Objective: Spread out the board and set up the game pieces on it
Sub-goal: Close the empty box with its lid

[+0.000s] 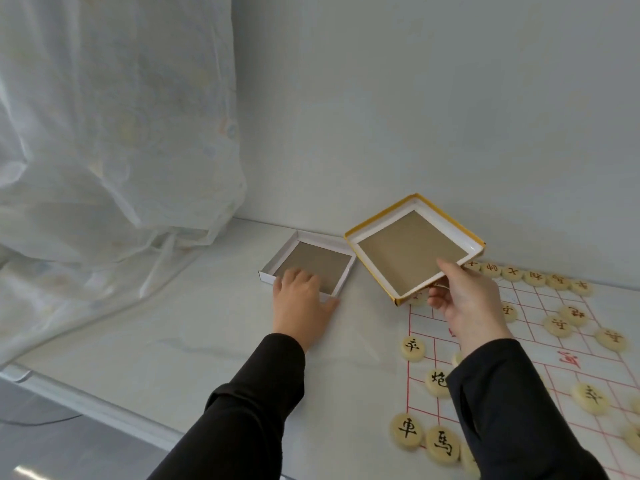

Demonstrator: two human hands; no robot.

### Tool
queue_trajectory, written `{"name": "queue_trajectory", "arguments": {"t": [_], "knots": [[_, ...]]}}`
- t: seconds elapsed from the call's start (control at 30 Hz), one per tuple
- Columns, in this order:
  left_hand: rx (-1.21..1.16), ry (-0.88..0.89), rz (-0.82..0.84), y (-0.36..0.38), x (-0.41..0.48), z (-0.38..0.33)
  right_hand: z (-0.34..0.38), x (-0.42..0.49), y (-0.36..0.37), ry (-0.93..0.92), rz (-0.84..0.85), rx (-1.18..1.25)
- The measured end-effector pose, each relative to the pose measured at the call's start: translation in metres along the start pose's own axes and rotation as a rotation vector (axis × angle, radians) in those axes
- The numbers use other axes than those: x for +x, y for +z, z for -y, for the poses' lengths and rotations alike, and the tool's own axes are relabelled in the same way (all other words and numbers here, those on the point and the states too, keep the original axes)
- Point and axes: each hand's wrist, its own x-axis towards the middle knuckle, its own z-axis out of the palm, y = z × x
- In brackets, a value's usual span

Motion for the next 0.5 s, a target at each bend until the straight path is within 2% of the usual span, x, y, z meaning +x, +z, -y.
{"name": "queue_trajectory", "arguments": {"t": [0.13,0.33,0.5], "knots": [[0.032,0.039,-0.018,-0.001,-0.001,0.006,-0.003,0.001,-0.003,0.005,-0.005,-0.039],[-0.128,-0.081,-0.372,-0.030,0.000,0.037,-0.013,0.000,0.009,-0.017,0.019,-0.148],[-0.230,-0.056,-0.505,-0.052,-0.009,0.032,-0.028,-0.014,0.030,0.011,0.128,-0.259]]}}
